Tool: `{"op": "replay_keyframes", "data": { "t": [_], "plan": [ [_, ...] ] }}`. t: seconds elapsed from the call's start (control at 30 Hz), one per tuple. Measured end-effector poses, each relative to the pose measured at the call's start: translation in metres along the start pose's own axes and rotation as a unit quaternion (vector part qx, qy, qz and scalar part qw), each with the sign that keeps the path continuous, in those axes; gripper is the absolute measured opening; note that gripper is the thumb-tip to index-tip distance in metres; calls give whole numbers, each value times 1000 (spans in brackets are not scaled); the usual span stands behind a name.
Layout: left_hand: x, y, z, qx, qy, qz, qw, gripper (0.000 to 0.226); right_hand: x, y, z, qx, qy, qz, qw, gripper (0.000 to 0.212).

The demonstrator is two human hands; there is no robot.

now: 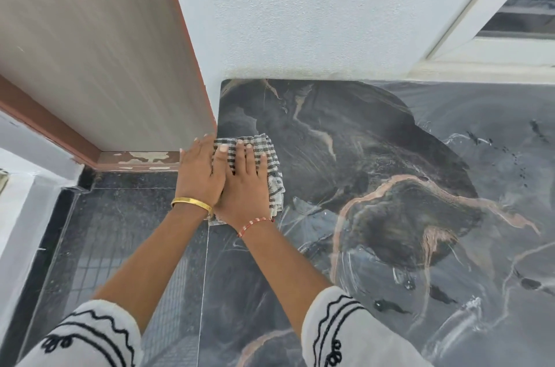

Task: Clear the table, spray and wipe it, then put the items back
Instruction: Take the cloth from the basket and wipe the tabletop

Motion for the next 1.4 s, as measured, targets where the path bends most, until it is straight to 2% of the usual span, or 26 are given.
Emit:
{"op": "replay_keyframes", "data": {
  "t": [0.1, 0.4, 0.57, 0.7, 0.93, 1.07, 1.2, 1.4],
  "plan": [
    [8, -14, 11, 1, -11, 8, 1000, 49, 3, -23, 5, -39, -19, 0, 999, 80],
    [42, -83, 38, -20, -1, 15, 1000, 51, 0, -87, 75, -53, 3, 16, 998, 65],
    [80, -121, 63, -31, -2, -8, 999, 51, -6, -119, 145, -11, 3, 28, 1000, 63],
    [113, -139, 93, -2, -9, -32, 999, 53, -9, -138, 200, 25, -15, 29, 999, 63],
    [154, -160, 121, 40, -20, -93, 995, 53, -7, -184, 279, 155, -39, 17, 987, 62],
    [155, -170, 120, 61, -23, -116, 991, 54, -5, -212, 282, 256, -32, 21, 966, 62],
    [134, -181, 102, 67, -22, -123, 990, 51, 1, -245, 258, 363, -21, 22, 931, 63],
    [80, -179, 53, 75, -8, -100, 992, 50, 5, -247, 180, 428, -20, 6, 904, 66]
  ]
}}
Point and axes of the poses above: each hand's wrist, its own y-axis towards the middle knuckle, its own x-axis out of the palm, z = x × y, the point moved 6 cm from there along y, towards the middle knuckle, and after that the axes turned 9 degrees about -y, right-handed, at the moved point
